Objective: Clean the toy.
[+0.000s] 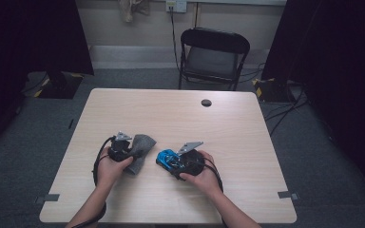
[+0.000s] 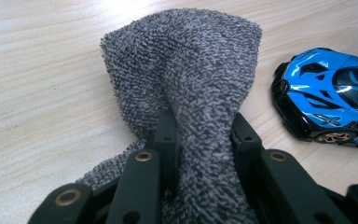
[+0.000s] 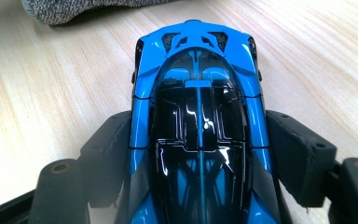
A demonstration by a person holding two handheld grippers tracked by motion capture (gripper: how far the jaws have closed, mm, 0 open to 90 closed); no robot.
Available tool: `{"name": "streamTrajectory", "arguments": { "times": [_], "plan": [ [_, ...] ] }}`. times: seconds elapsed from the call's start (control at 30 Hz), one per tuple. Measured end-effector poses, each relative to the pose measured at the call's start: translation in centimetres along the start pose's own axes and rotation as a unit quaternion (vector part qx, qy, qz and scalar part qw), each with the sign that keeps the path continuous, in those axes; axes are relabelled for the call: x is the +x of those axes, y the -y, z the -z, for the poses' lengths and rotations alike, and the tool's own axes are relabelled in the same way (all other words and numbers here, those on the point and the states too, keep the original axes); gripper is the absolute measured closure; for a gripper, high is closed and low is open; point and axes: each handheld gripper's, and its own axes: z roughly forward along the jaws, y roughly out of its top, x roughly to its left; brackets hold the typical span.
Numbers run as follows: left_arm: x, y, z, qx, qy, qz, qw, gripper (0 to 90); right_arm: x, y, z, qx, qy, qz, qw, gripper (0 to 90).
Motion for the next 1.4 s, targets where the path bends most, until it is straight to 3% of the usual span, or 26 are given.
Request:
{"name": "streamTrajectory", "arguments": {
  "times": [0.47,0.73,0.9,1.07,1.17,1.3,1.4],
  "plan": [
    [-0.1,0.0,0.0,0.002,0.001,-0.005,1.0,69.1,-0.3,-0.7,1.0,-0.019,-0.011,-0.002,0.9998,28.8],
    [0.0,-0.1,0.1,0.002,0.004,0.0,1.0,69.7,-1.7,-1.0,2.9,-0.029,0.001,-0.01,0.9995,27.3],
    [-0.2,-0.3,0.3,0.0,0.008,-0.003,1.0,70.5,-2.8,-0.1,3.9,-0.022,0.005,-0.023,0.9995,26.1],
    [-0.2,-0.5,0.4,0.001,0.008,-0.007,0.9999,70.8,-4.2,1.2,5.3,-0.039,0.009,-0.042,0.9983,23.6],
    [-0.1,-0.7,0.6,-0.001,0.009,-0.005,1.0,70.8,-4.7,2.2,5.6,-0.009,0.009,-0.043,0.999,19.8],
    [-0.1,-1.3,0.9,-0.005,0.01,-0.003,0.9999,71.0,-5.2,3.6,6.3,-0.017,0.008,-0.054,0.9984,17.9],
    [-0.1,-1.9,1.2,-0.006,0.011,-0.008,0.9999,71.0,-5.7,4.6,6.9,-0.023,0.021,-0.048,0.9984,18.2]
  ]
}}
